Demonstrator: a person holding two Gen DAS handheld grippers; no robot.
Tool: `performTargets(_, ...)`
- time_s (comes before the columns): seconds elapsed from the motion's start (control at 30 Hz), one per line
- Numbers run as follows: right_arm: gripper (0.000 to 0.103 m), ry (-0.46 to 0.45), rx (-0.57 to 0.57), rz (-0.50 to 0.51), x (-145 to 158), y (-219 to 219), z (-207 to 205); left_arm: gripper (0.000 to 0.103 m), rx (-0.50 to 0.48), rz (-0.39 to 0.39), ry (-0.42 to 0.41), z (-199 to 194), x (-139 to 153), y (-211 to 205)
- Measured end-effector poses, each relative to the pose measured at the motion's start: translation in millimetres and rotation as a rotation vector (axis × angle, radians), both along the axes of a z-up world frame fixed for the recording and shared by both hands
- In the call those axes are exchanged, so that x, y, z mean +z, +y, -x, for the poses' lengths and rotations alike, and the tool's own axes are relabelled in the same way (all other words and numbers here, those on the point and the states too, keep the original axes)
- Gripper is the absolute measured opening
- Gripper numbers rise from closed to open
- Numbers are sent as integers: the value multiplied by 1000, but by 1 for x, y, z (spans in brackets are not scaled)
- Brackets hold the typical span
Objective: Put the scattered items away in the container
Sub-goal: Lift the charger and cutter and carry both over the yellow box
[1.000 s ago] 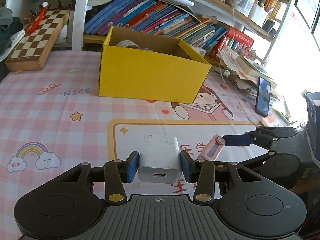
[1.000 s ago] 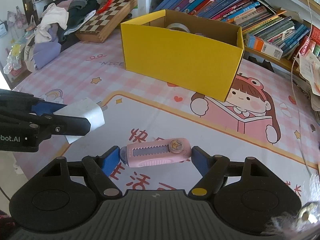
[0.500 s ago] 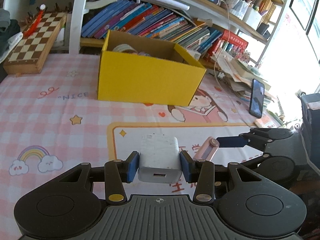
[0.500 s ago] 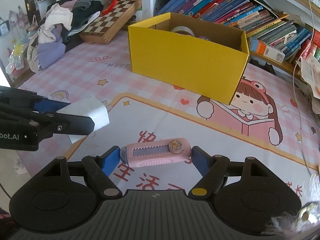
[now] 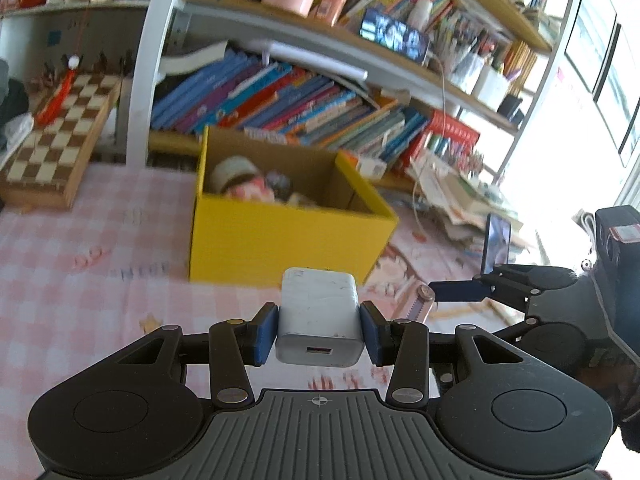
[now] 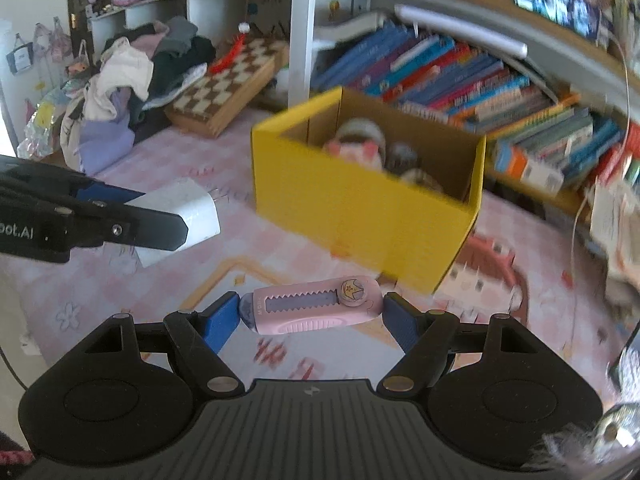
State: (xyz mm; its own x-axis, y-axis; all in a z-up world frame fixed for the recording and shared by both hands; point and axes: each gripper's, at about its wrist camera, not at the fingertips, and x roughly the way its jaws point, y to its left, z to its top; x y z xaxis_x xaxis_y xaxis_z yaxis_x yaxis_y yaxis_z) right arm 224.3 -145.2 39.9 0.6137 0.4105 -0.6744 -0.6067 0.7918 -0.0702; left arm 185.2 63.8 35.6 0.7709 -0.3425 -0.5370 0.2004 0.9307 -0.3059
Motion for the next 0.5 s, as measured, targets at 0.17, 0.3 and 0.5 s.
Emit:
performTargets(0.17,76,-63,16,-12,25,0,-27,43,7,5,-51,-19,19,7)
performTargets(0.3,76,-105,20,-31,44,-1,-54,43,16,-5,-92,-38,33,10)
performTargets(0.5,76,-119,27,-45,57,0,-100,43,34,-25,-126,-70,46,10)
